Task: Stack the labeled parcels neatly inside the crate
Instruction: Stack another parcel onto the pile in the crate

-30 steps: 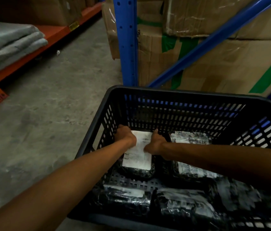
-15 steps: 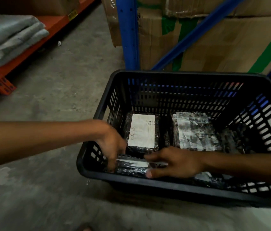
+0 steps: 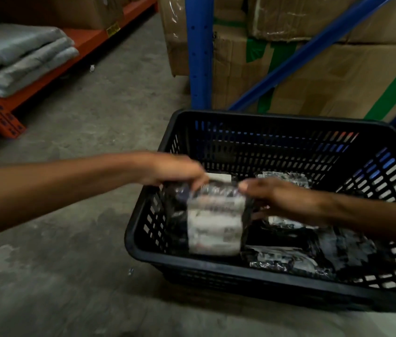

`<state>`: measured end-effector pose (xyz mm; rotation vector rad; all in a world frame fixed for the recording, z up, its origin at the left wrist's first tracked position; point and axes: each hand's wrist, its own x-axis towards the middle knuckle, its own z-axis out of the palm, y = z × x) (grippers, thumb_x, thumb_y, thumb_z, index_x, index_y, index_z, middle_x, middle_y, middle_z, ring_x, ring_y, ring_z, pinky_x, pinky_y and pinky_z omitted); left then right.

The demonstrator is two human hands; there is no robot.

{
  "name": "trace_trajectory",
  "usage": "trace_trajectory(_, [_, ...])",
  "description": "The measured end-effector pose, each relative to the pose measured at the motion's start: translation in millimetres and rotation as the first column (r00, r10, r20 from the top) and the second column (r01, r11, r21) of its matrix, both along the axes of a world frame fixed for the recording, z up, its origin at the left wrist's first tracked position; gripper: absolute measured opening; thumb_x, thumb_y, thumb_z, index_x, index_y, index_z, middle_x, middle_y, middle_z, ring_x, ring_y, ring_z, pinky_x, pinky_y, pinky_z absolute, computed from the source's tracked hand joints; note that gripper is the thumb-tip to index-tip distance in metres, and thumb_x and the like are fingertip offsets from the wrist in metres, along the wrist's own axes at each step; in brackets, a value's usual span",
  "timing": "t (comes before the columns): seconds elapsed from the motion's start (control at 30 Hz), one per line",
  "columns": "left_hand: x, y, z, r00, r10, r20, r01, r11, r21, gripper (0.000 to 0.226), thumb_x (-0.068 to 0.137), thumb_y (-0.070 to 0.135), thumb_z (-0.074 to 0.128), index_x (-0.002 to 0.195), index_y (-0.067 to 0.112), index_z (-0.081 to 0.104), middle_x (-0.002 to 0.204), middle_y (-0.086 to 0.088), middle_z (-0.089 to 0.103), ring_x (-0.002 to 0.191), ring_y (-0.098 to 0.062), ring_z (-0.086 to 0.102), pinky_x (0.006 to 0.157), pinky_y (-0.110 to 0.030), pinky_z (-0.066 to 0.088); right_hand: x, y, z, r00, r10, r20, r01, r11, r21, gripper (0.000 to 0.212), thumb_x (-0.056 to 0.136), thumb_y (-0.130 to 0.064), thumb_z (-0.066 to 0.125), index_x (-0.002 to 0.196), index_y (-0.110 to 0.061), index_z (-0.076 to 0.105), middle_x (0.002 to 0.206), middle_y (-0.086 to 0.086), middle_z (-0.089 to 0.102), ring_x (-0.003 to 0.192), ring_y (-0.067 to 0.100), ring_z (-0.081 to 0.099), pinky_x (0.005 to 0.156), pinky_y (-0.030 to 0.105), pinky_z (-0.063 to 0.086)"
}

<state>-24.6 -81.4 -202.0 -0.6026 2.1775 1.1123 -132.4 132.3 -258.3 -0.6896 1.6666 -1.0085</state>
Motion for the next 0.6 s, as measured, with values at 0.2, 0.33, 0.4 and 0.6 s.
trace_trajectory(0.2, [-24.8,-0.1,1.1,0.833,0.553,-0.002,-0.516,0.779,0.356,0.042,0.083,0.045,0.067,0.106,0.01,0.063,0.116,-0.014,0.067,0.109,-0.031,0.063,0.094,-0.042,0.052,-37.7,-6.3,19.2,0.79,-0.59,0.164,0.534,0.795,0.287,0.068,0.086,-0.076,0.034,0.086,-0.013,0.058,0.081,0.009,0.06,0.077,0.027,0.056,0.076,0.039,0.049])
trace_trajectory(0.33, [-30.4,17.6,-43.8,0.784,0.62,-0.039,-0.591,0.763,0.261,0.056,0.077,0.021,0.08,0.128,0.009,0.06,0.122,-0.013,0.07,0.111,-0.029,0.067,0.094,-0.043,0.055,-26.1,-2.5,11.4,0.846,-0.511,0.153,0.454,0.841,0.294,0.042,0.085,-0.051,0.065,0.098,-0.011,0.064,0.097,0.011,0.067,0.084,0.026,0.065,0.062,0.034,0.054])
trace_trajectory(0.4, [-32.5,19.0,-60.2,0.769,0.637,-0.043,-0.614,0.757,0.224,0.062,0.074,0.014,0.084,0.129,0.006,0.055,0.117,-0.013,0.071,0.104,-0.029,0.07,0.085,-0.041,0.06,-21.4,-2.9,1.1,0.863,-0.498,0.082,0.468,0.85,0.244,0.02,0.079,-0.018,0.079,0.092,-0.007,0.068,0.096,0.012,0.073,0.081,0.024,0.072,0.066,0.036,0.059])
trace_trajectory(0.6, [-51.7,-4.5,-79.1,0.74,0.616,-0.271,-0.623,0.779,0.07,0.041,0.079,0.017,0.08,0.116,0.006,0.067,0.111,-0.01,0.073,0.102,-0.026,0.07,0.088,-0.036,0.059,-23.5,-33.2,-26.7,0.778,-0.624,-0.074,0.628,0.773,0.088,0.038,0.068,-0.023,0.089,0.093,-0.011,0.064,0.094,0.009,0.075,0.082,0.024,0.073,0.066,0.035,0.06])
